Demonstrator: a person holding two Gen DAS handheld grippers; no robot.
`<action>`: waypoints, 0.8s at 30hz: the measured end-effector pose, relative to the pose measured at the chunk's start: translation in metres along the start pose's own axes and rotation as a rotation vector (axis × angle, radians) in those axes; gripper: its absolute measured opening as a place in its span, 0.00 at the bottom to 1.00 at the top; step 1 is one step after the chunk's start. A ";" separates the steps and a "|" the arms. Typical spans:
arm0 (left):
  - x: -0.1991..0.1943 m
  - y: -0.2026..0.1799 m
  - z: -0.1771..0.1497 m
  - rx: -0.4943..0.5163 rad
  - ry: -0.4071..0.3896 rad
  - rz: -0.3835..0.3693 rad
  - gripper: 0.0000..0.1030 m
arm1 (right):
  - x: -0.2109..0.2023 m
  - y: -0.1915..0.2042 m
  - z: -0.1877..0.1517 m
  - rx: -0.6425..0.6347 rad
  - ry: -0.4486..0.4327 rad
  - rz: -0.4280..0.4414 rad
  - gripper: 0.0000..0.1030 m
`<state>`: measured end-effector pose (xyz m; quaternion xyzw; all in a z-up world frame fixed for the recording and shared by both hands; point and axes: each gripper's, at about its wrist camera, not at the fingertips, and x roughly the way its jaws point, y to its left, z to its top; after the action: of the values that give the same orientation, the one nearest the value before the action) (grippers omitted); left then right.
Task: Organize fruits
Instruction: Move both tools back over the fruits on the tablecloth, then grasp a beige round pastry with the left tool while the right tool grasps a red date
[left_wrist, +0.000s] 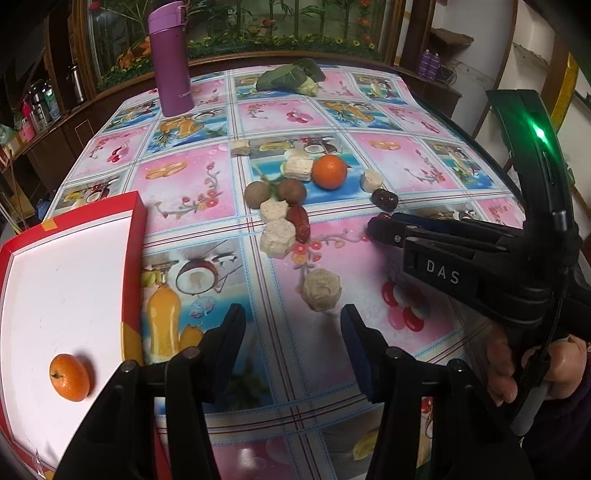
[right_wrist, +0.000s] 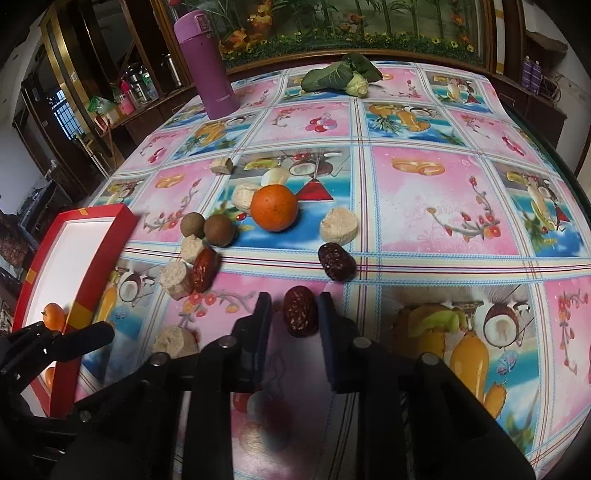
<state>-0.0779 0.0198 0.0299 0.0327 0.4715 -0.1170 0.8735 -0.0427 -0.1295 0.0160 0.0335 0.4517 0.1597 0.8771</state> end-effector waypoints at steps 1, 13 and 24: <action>0.001 -0.001 0.001 0.002 0.002 0.001 0.52 | 0.000 -0.001 0.000 0.001 -0.001 0.003 0.20; 0.020 -0.009 0.009 -0.016 0.041 -0.027 0.42 | -0.009 -0.031 0.003 0.134 -0.019 0.145 0.20; 0.028 -0.013 0.012 -0.014 0.018 -0.018 0.24 | -0.013 -0.030 0.002 0.130 -0.043 0.155 0.20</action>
<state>-0.0563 -0.0002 0.0143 0.0235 0.4806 -0.1212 0.8682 -0.0406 -0.1621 0.0217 0.1287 0.4383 0.1964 0.8676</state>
